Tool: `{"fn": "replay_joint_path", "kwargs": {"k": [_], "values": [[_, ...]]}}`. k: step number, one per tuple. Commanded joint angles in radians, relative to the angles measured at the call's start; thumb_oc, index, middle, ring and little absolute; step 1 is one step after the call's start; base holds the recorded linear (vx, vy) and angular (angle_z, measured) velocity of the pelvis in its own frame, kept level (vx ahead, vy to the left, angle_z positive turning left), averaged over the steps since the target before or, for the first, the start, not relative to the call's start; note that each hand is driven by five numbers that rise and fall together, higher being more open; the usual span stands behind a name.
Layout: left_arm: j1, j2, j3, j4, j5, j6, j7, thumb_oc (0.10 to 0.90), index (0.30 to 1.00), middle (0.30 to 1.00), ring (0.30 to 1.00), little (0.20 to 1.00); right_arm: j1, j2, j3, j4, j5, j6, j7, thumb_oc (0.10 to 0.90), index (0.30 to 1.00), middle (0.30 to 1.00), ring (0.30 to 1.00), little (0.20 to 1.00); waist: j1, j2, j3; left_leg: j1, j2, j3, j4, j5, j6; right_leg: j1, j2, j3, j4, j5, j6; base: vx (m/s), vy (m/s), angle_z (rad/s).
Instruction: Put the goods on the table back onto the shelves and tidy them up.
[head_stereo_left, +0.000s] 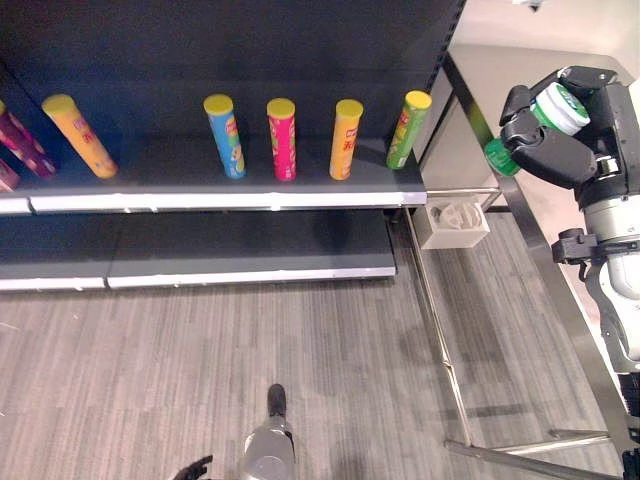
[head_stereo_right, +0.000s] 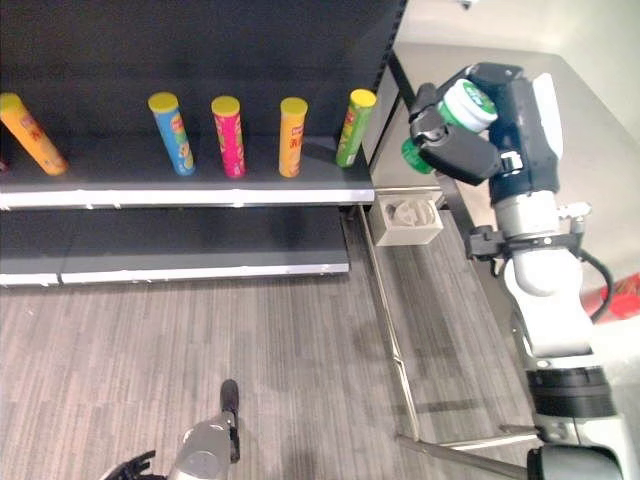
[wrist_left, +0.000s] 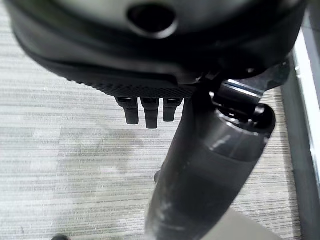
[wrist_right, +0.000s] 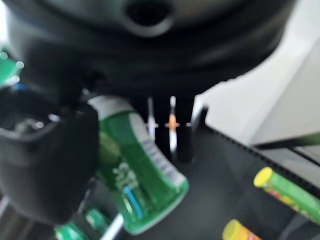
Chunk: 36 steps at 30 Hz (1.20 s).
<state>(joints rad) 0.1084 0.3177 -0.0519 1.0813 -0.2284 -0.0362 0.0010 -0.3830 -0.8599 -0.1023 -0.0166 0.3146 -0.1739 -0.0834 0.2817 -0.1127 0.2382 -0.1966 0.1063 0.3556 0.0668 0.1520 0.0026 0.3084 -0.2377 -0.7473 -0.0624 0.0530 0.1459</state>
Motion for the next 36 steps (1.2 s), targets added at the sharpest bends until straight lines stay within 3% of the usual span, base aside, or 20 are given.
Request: {"fn": "replay_joint_path", "kwargs": {"k": [1,2,3,4,6,7,10,11,14,19,27,36], "values": [[-0.022,0.056,-0.077,-0.048,0.052,-0.05,0.004,0.8,0.9,0.9,0.9,0.9,-0.24,-0.103,0.003,0.022,0.033,-0.103,-0.074,0.4,0.3,0.3,0.3,0.3,-0.003,-0.004,-0.19,0.145,-0.067,-0.09,-0.145,-0.075,-0.043,-0.046,-0.168,0.043,0.27,0.081,0.093,0.37,0.555,0.52],[-0.026,0.066,-0.073,-0.05,0.053,-0.047,0.007,0.8,0.9,0.9,0.9,0.9,-0.257,-0.112,0.011,0.022,0.039,-0.104,-0.069,0.4,0.3,0.3,0.3,0.3,-0.014,-0.004,-0.18,0.16,-0.086,-0.098,-0.146,-0.088,-0.028,-0.076,-0.183,0.091,0.336,0.098,0.096,0.3,0.382,0.6],[-0.027,0.079,-0.069,-0.048,0.049,-0.047,0.011,0.8,0.9,0.9,0.9,0.9,-0.269,-0.133,0.015,0.023,0.042,-0.105,-0.071,0.4,0.3,0.3,0.3,0.3,-0.03,-0.003,-0.175,0.169,-0.095,-0.115,-0.147,-0.096,-0.021,-0.106,-0.161,0.158,0.355,0.087,0.091,0.26,0.163,0.37],[-0.031,0.086,-0.068,-0.05,0.036,-0.048,0.006,0.8,0.9,0.9,0.9,0.9,-0.312,-0.178,0.014,0.022,0.125,-0.119,-0.052,0.4,0.3,0.3,0.3,0.3,-0.055,0.03,-0.172,0.186,-0.094,-0.185,-0.152,-0.089,-0.017,-0.218,-0.034,0.34,0.272,-0.033,0.025,0.29,0.04,0.73],[-0.045,0.091,-0.087,-0.047,0.044,-0.046,0.002,0.8,0.9,0.9,0.9,0.9,-0.342,-0.204,0.003,0.02,0.181,-0.137,-0.06,0.4,0.3,0.3,0.3,0.3,-0.083,0.035,-0.157,0.211,-0.097,-0.253,-0.154,-0.104,-0.023,-0.26,-0.016,0.404,0.155,0.002,0.034,0.21,-0.041,0.62],[-0.046,0.09,-0.087,-0.047,0.044,-0.046,0.002,0.8,0.9,0.9,0.9,0.9,-0.344,-0.205,0.003,0.021,0.182,-0.138,-0.06,0.4,0.3,0.3,0.3,0.3,-0.085,0.036,-0.158,0.206,-0.097,-0.254,-0.154,-0.1,-0.022,-0.261,-0.015,0.402,0.148,0.009,0.033,0.11,-0.042,1.12],[-0.051,0.096,-0.102,-0.06,0.049,-0.044,-0.002,0.8,0.9,0.9,0.9,0.9,-0.375,-0.234,0.021,0.019,0.206,-0.147,-0.058,0.4,0.3,0.3,0.3,0.3,-0.113,0.025,-0.146,0.23,-0.099,-0.31,-0.154,-0.111,-0.028,-0.31,-0.004,0.491,0.072,0.08,0.059,0.13,-0.064,1.09],[-0.048,0.095,-0.107,-0.055,0.054,-0.043,-0.006,0.8,0.9,0.9,0.9,0.9,-0.419,-0.264,0.062,0.038,0.188,-0.137,-0.054,0.4,0.3,0.3,0.3,0.3,-0.111,0.01,-0.146,0.247,-0.1,-0.331,-0.153,-0.116,-0.033,-0.293,-0.018,0.479,0.059,0.109,0.071,0.13,-0.095,1.16],[-0.038,0.084,-0.109,-0.039,0.055,-0.041,-0.002,0.8,0.9,0.9,0.9,0.9,-0.499,-0.286,0.156,0.12,0.181,-0.109,-0.044,0.4,0.3,0.3,0.3,0.3,-0.091,-0.013,-0.17,0.253,-0.1,-0.331,-0.154,-0.129,-0.041,-0.233,-0.017,0.428,-0.009,0.113,0.08,0.08,-0.085,0.86],[-0.023,0.073,-0.13,-0.046,0.064,-0.035,-0.003,0.8,0.9,0.9,0.9,0.9,-0.58,-0.275,0.256,0.206,0.186,-0.086,-0.044,0.4,0.3,0.3,0.3,0.3,-0.072,-0.013,-0.185,0.248,-0.087,-0.35,-0.154,-0.123,-0.052,-0.202,-0.003,0.396,-0.022,0.093,0.074,0.05,-0.066,0.05],[0.009,0.05,-0.096,-0.018,0.04,-0.027,0.005,0.8,0.9,0.9,0.9,0.9,-0.56,-0.257,0.234,0.172,0.194,-0.096,-0.045,0.4,0.3,0.3,0.3,0.3,-0.056,0.0,-0.196,0.234,-0.077,-0.36,-0.154,-0.119,-0.064,-0.19,-0.007,0.36,-0.025,0.077,0.072,0.02,-0.04,-0.04],[0.022,0.036,-0.099,-0.046,0.043,-0.025,0.003,0.8,0.9,0.9,0.9,0.9,-0.424,-0.3,0.183,0.122,0.159,-0.063,0.006,0.4,0.3,0.3,0.3,0.3,-0.075,0.005,-0.196,0.238,-0.071,-0.359,-0.154,-0.122,-0.069,-0.177,0.0,0.348,-0.023,0.068,0.066,0.01,-0.012,-0.03]]}}
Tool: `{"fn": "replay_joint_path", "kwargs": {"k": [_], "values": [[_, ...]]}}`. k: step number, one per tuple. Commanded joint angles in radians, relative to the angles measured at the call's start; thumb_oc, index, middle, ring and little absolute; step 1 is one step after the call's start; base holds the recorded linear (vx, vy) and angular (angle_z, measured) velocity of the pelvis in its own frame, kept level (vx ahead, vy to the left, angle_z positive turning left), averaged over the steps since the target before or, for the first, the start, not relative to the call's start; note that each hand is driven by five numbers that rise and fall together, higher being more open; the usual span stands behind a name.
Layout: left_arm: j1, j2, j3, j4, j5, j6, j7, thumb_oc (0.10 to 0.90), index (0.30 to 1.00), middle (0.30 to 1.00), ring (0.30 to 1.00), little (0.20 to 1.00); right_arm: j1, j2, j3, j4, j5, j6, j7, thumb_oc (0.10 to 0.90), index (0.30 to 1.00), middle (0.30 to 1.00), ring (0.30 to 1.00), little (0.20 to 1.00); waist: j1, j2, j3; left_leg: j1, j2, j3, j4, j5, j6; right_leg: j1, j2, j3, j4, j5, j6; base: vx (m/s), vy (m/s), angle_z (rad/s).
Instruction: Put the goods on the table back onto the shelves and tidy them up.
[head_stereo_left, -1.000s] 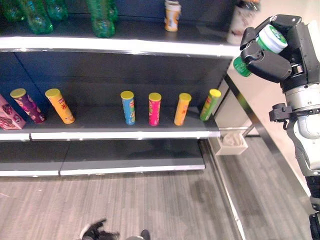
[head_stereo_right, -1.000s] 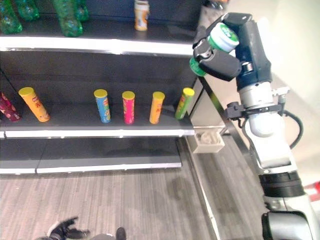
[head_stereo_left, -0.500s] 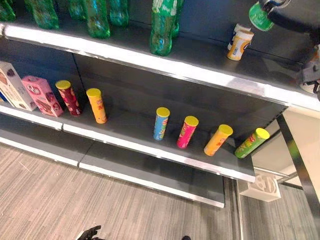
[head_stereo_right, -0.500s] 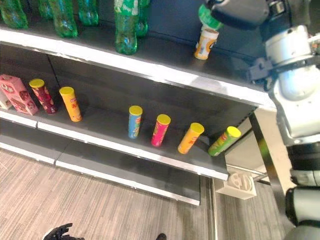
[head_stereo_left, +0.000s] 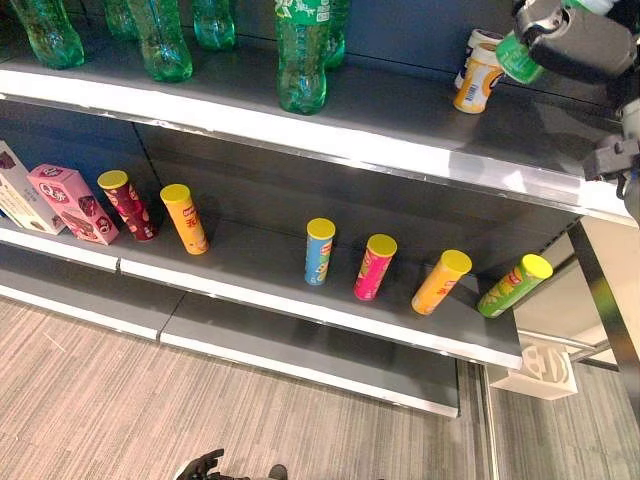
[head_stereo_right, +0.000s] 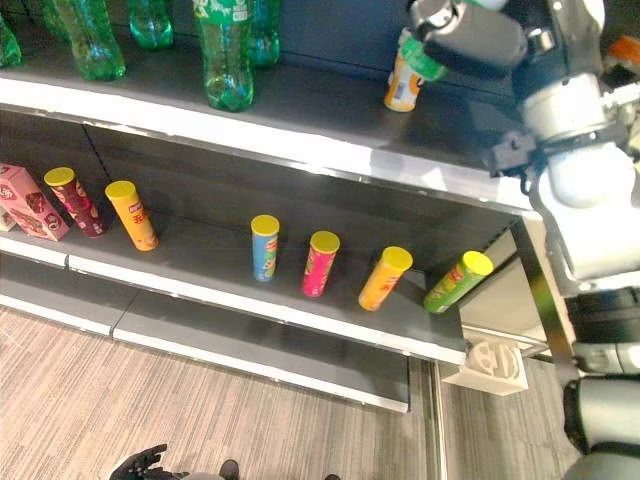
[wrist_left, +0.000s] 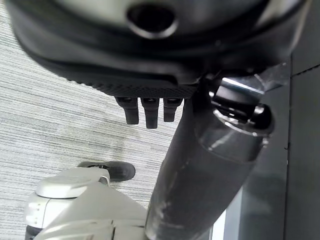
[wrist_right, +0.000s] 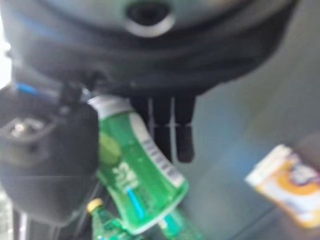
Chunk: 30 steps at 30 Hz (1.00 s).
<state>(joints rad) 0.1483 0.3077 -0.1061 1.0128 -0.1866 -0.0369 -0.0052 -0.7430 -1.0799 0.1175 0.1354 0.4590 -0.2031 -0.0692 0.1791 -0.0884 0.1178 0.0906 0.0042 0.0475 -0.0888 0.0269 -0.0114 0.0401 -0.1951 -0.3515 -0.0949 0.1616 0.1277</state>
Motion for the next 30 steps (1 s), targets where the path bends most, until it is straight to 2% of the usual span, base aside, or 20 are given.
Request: {"fn": "replay_joint_path", "kwargs": {"k": [1,6,10,17,18,30], "values": [[-0.015,0.046,-0.047,0.018,0.003,-0.026,0.007,0.8,0.9,0.9,0.9,0.9,-0.055,-0.092,-0.018,-0.011,0.009,-0.021,0.01,0.4,0.3,0.3,0.3,0.3,0.025,-0.021,-0.073,-0.044,0.034,-0.045,0.002,0.002,-0.054,0.091,-0.04,-0.045,0.01,-0.041,0.084,0.01,-0.015,-0.14],[-0.01,0.045,-0.06,0.0,-0.001,-0.026,0.0,0.8,0.9,0.9,0.9,0.9,-0.055,-0.062,0.014,0.018,0.024,-0.012,0.026,0.4,0.3,0.3,0.3,0.3,0.027,-0.019,-0.068,-0.038,0.037,-0.038,0.002,0.0,-0.055,0.094,-0.038,-0.041,0.011,-0.044,0.082,0.02,-0.012,-0.15],[-0.009,0.05,-0.068,-0.003,-0.007,-0.026,-0.001,0.8,0.9,0.9,0.9,0.9,-0.106,-0.051,0.077,0.068,-0.021,0.004,0.021,0.4,0.3,0.3,0.3,0.3,0.033,-0.019,-0.062,-0.044,0.039,-0.041,0.002,0.004,-0.058,0.096,-0.035,-0.049,0.01,-0.048,0.08,0.01,-0.003,-0.03],[-0.01,0.047,-0.067,0.013,-0.015,-0.025,0.006,0.8,0.9,0.9,0.9,0.9,-0.169,-0.021,0.119,0.12,-0.062,0.009,-0.003,0.4,0.3,0.3,0.3,0.3,0.046,-0.02,-0.059,-0.051,0.037,-0.054,0.002,0.007,-0.062,0.103,-0.034,-0.066,0.011,-0.05,0.08,0.01,-0.002,0.09],[-0.013,0.048,-0.067,0.023,-0.02,-0.025,0.01,0.8,0.9,0.9,0.9,0.9,-0.197,-0.024,0.147,0.15,-0.101,0.016,-0.014,0.4,0.3,0.3,0.3,0.3,0.056,-0.025,-0.057,-0.057,0.035,-0.063,0.002,0.009,-0.064,0.106,-0.033,-0.075,0.011,-0.054,0.078,0.0,-0.007,0.11],[-0.013,0.04,-0.062,0.034,-0.026,-0.021,0.014,0.8,0.9,0.9,0.9,0.9,-0.204,-0.052,0.149,0.148,-0.134,0.022,-0.021,0.4,0.3,0.3,0.3,0.3,0.066,-0.029,-0.051,-0.076,0.029,-0.095,0.002,0.014,-0.068,0.116,-0.035,-0.109,0.013,-0.062,0.076,0.01,-0.001,0.13]]}}
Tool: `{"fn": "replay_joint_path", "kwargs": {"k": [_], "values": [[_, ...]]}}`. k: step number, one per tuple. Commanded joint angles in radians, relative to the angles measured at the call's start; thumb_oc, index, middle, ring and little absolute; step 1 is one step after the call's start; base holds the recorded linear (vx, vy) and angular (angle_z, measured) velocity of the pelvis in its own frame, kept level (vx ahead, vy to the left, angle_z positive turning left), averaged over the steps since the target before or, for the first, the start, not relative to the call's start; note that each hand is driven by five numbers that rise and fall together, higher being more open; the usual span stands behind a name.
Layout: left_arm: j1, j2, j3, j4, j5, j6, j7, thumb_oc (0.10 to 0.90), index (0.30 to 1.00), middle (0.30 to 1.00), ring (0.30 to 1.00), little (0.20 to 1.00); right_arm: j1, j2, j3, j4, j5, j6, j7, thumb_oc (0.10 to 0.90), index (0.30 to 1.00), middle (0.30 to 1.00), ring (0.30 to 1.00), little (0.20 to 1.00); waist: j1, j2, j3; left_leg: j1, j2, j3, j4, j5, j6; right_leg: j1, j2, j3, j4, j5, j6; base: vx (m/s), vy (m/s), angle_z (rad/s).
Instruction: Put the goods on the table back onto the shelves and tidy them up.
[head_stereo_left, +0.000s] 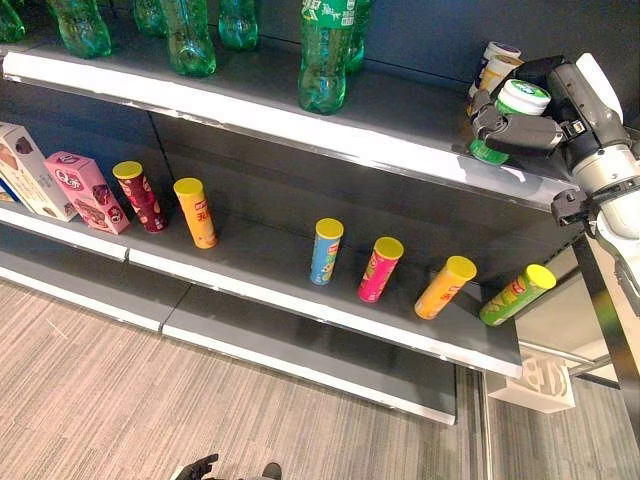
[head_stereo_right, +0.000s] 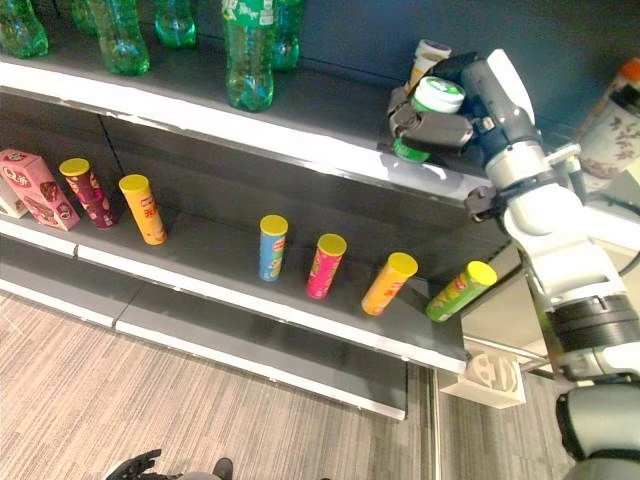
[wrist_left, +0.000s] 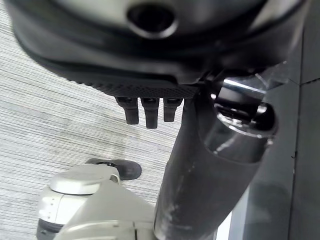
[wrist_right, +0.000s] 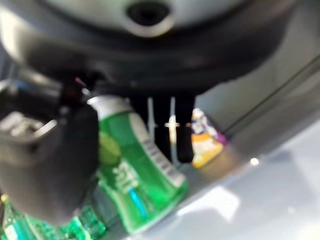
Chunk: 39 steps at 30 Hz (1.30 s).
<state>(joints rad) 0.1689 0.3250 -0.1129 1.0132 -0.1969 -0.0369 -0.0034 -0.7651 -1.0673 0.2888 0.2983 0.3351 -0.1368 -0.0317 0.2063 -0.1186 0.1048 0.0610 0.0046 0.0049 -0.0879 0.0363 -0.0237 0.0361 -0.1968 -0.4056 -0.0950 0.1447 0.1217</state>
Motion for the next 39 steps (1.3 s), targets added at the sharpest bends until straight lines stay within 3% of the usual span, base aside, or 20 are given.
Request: {"fn": "replay_joint_path", "kwargs": {"k": [1,11,19,33,34,35,39], "values": [[-0.032,0.023,-0.056,0.034,-0.013,-0.021,0.012,0.8,0.9,0.9,0.9,0.9,-0.181,-0.066,-0.021,-0.014,-0.012,-0.045,-0.056,0.4,0.3,0.3,0.3,0.3,0.038,0.001,-0.039,-0.046,0.028,-0.052,0.001,0.004,-0.055,0.12,-0.033,-0.055,0.013,-0.045,0.082,0.0,0.0,0.0],[-0.033,0.027,-0.067,0.014,-0.012,-0.022,0.019,0.8,0.9,0.9,0.9,0.9,-0.228,-0.08,0.034,0.024,-0.112,-0.018,-0.087,0.4,0.3,0.3,0.3,0.3,0.034,0.005,-0.033,-0.041,0.027,-0.041,0.001,0.001,-0.053,0.119,-0.031,-0.048,0.012,-0.047,0.081,0.0,0.0,0.0],[-0.017,0.032,-0.084,-0.03,-0.033,-0.021,0.014,0.8,0.9,0.9,0.9,0.9,-0.289,-0.06,0.071,0.076,-0.081,-0.017,-0.085,0.4,0.3,0.3,0.3,0.3,0.04,0.004,-0.027,-0.047,0.025,-0.049,0.001,0.001,-0.05,0.12,-0.03,-0.051,0.013,-0.043,0.082,0.0,0.001,0.0],[-0.009,0.027,-0.08,-0.038,-0.046,-0.018,0.013,0.8,0.9,0.9,0.9,0.9,-0.263,-0.067,0.061,0.068,-0.063,-0.013,-0.069,0.4,0.3,0.3,0.3,0.3,0.034,0.004,-0.025,-0.041,0.027,-0.045,0.001,-0.003,-0.049,0.121,-0.028,-0.044,0.013,-0.051,0.078,0.0,0.0,0.0],[-0.009,0.027,-0.079,-0.038,-0.046,-0.018,0.013,0.8,0.9,0.9,0.9,0.9,-0.264,-0.067,0.062,0.068,-0.063,-0.013,-0.069,0.515,0.472,0.472,0.472,0.472,0.034,0.005,-0.024,-0.04,0.027,-0.045,0.001,-0.004,-0.049,0.121,-0.028,-0.044,0.013,-0.051,0.078,0.0,0.0,0.0],[-0.007,0.026,-0.081,-0.041,-0.051,-0.018,0.013,0.8,0.9,0.9,0.9,0.9,-0.264,-0.064,0.058,0.071,-0.056,-0.014,-0.073,0.775,0.862,0.862,0.862,0.862,0.033,0.006,-0.023,-0.04,0.027,-0.044,0.001,-0.004,-0.048,0.121,-0.028,-0.043,0.013,-0.051,0.078,0.0,0.0,0.0],[-0.003,0.026,-0.081,-0.044,-0.05,-0.016,0.011,0.8,0.9,0.9,0.9,0.9,-0.256,-0.064,0.048,0.06,-0.055,-0.015,-0.074,0.8,0.9,0.9,0.9,0.9,0.03,0.008,-0.023,-0.038,0.027,-0.042,0.001,-0.004,-0.048,0.123,-0.028,-0.043,0.013,-0.051,0.078,0.0,0.0,0.0]]}}
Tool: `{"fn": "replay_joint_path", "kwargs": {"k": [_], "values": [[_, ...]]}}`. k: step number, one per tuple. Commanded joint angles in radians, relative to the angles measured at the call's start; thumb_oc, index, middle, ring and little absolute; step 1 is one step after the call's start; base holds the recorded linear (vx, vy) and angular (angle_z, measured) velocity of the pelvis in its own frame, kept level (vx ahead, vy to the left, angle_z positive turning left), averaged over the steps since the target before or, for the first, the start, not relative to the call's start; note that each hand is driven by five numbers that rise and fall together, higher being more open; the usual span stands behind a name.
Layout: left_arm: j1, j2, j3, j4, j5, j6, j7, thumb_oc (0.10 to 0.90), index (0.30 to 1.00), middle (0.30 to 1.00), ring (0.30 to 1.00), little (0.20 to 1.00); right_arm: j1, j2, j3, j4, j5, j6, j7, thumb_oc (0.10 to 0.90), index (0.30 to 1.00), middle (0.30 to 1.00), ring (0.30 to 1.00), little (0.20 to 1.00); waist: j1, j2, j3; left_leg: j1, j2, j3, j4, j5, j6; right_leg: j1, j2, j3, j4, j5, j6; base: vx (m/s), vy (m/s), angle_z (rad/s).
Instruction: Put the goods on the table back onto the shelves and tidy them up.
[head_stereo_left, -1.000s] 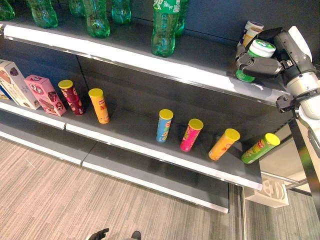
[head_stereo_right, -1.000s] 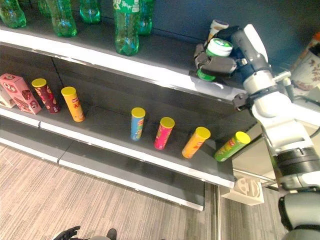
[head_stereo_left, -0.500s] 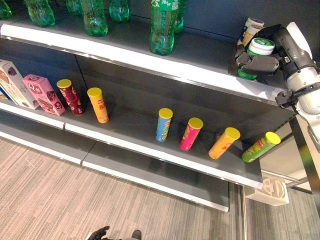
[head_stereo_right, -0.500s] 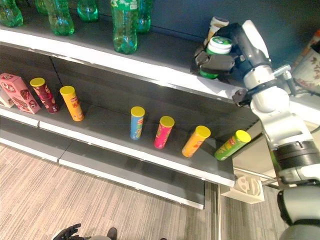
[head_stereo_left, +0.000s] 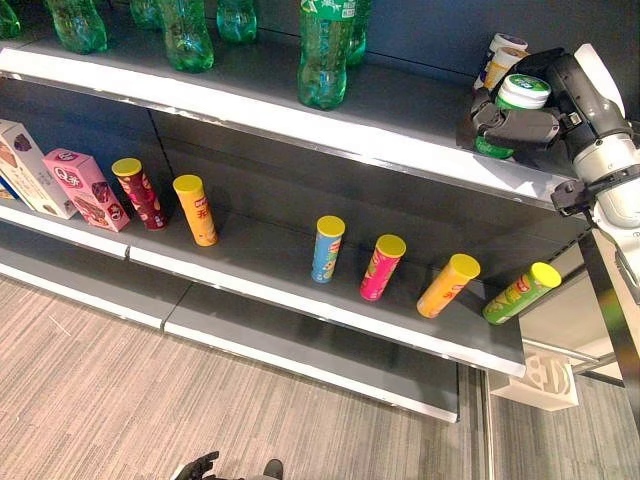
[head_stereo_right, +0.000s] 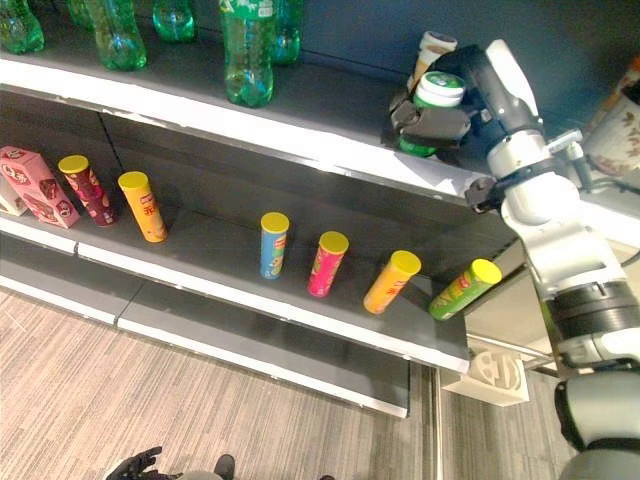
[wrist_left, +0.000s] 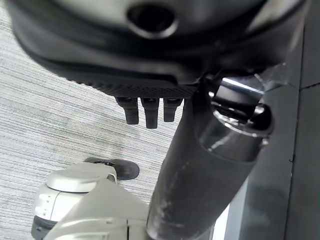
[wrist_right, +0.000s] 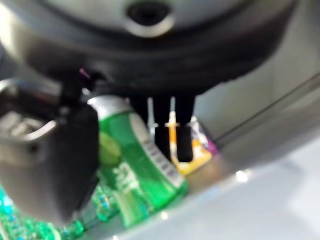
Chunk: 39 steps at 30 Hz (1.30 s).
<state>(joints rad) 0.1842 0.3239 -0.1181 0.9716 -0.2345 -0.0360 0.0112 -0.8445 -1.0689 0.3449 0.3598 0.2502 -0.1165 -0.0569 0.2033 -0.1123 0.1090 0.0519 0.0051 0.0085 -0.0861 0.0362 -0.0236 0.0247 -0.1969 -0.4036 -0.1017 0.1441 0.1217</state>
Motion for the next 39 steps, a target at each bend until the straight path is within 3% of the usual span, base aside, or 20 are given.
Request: {"fn": "replay_joint_path", "kwargs": {"k": [1,15,20,25,31,39], "values": [[-0.01,0.029,-0.081,-0.041,-0.024,-0.017,-0.005,0.8,0.9,0.9,0.9,0.9,-0.176,-0.061,-0.011,-0.004,0.033,-0.035,-0.051,0.8,0.9,0.9,0.9,0.9,0.032,0.003,-0.026,-0.028,0.026,-0.045,-0.001,-0.005,-0.047,0.133,-0.028,-0.043,0.019,-0.05,0.078,0.0,0.0,0.0],[0.007,0.028,-0.086,-0.066,-0.03,-0.013,-0.015,0.8,0.9,0.9,0.9,0.9,-0.161,-0.049,-0.037,-0.025,0.055,-0.042,-0.051,0.8,0.9,0.9,0.9,0.9,0.026,0.01,-0.028,-0.022,0.027,-0.04,-0.001,-0.008,-0.046,0.134,-0.027,-0.039,0.019,-0.051,0.078,0.0,0.0,0.0],[-0.002,0.027,-0.079,-0.05,-0.019,-0.013,-0.016,0.8,0.9,0.9,0.9,0.9,-0.116,-0.04,-0.124,-0.087,0.06,-0.07,-0.091,0.8,0.9,0.9,0.9,0.9,0.024,0.015,-0.031,-0.019,0.029,-0.041,-0.001,-0.011,-0.046,0.138,-0.027,-0.04,0.018,-0.055,0.077,0.0,0.0,0.0],[-0.014,0.018,-0.059,-0.019,0.0,-0.013,-0.007,0.8,0.9,0.9,0.9,0.9,-0.062,-0.049,-0.281,-0.239,0.024,-0.131,-0.177,0.8,0.9,0.9,0.9,0.9,0.014,0.022,-0.039,-0.016,0.029,-0.037,-0.001,-0.016,-0.047,0.138,-0.026,-0.038,0.017,-0.059,0.079,0.0,0.0,0.0],[-0.025,0.014,-0.054,0.007,0.008,-0.011,-0.004,0.8,0.9,0.9,0.9,0.9,-0.046,-0.046,-0.37,-0.332,0.067,-0.18,-0.211,0.8,0.9,0.9,0.9,0.9,0.006,0.019,-0.045,-0.01,0.03,-0.028,-0.001,-0.022,-0.046,0.138,-0.025,-0.028,0.015,-0.062,0.079,0.0,0.002,-0.01],[-0.04,-0.002,-0.022,0.059,0.031,-0.007,0.011,0.8,0.9,0.9,0.9,0.9,0.109,-0.065,-0.565,-0.462,0.059,-0.227,-0.255,0.8,0.9,0.9,0.9,0.9,-0.043,0.021,-0.054,0.009,0.033,0.016,-0.001,-0.039,-0.038,0.115,-0.024,0.024,0.015,-0.049,0.086,0.01,0.015,-0.14]]}}
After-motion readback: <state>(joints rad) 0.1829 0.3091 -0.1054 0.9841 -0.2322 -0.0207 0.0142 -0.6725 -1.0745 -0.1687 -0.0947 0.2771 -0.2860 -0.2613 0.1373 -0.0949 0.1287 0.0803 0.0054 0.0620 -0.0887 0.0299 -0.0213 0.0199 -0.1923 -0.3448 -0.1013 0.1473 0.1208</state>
